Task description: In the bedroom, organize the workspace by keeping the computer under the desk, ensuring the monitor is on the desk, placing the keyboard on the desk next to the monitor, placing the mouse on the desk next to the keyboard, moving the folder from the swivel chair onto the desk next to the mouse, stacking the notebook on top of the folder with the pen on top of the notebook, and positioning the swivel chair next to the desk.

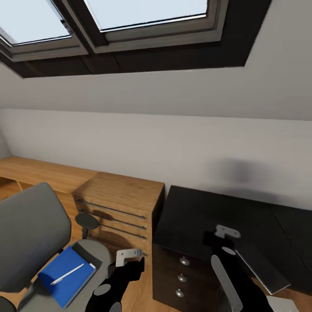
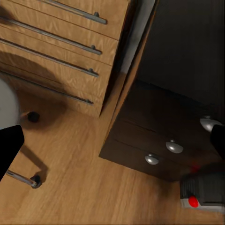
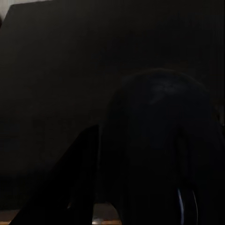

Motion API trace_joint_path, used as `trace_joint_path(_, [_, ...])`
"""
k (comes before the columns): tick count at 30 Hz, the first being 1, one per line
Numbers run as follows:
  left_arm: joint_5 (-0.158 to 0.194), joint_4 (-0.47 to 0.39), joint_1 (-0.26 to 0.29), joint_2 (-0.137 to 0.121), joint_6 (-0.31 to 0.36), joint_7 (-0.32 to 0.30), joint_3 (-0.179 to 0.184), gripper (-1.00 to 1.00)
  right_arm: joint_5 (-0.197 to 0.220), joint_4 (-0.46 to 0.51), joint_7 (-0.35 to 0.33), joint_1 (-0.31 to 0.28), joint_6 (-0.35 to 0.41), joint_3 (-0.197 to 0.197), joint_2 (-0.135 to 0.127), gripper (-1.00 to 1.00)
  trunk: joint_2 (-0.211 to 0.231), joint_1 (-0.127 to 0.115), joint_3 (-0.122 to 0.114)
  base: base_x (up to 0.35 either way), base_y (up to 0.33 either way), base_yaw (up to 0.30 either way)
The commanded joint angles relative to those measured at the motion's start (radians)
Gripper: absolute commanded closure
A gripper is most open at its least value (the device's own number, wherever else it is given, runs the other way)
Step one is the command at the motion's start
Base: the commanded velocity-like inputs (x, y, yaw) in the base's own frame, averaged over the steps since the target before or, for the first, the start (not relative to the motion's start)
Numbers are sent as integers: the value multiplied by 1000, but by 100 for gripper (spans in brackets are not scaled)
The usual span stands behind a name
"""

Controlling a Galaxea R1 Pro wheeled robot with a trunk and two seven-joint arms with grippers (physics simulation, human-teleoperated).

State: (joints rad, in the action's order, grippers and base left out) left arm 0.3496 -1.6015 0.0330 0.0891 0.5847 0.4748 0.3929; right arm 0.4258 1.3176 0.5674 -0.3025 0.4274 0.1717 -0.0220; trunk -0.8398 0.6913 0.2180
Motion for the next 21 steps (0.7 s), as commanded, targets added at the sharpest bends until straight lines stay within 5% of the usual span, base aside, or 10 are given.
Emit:
trace_joint_path(1, [10, -1, 1, -1, 2, 10, 1, -100, 8, 0, 6, -1, 2, -5, -1, 100, -1, 0, 1, 0, 0, -262])
trace_joint_path(11, [5, 6, 1, -17, -5, 11, -1, -100, 8, -3, 1, -1, 2, -95, -2, 100, -1, 0, -7, -76, -58, -267])
trace_joint_path(21, [5, 5, -2, -19, -5, 11, -2, -100, 8, -7, 0, -1, 2, -110, -2, 100, -1, 0, -14, -310, -68, -268])
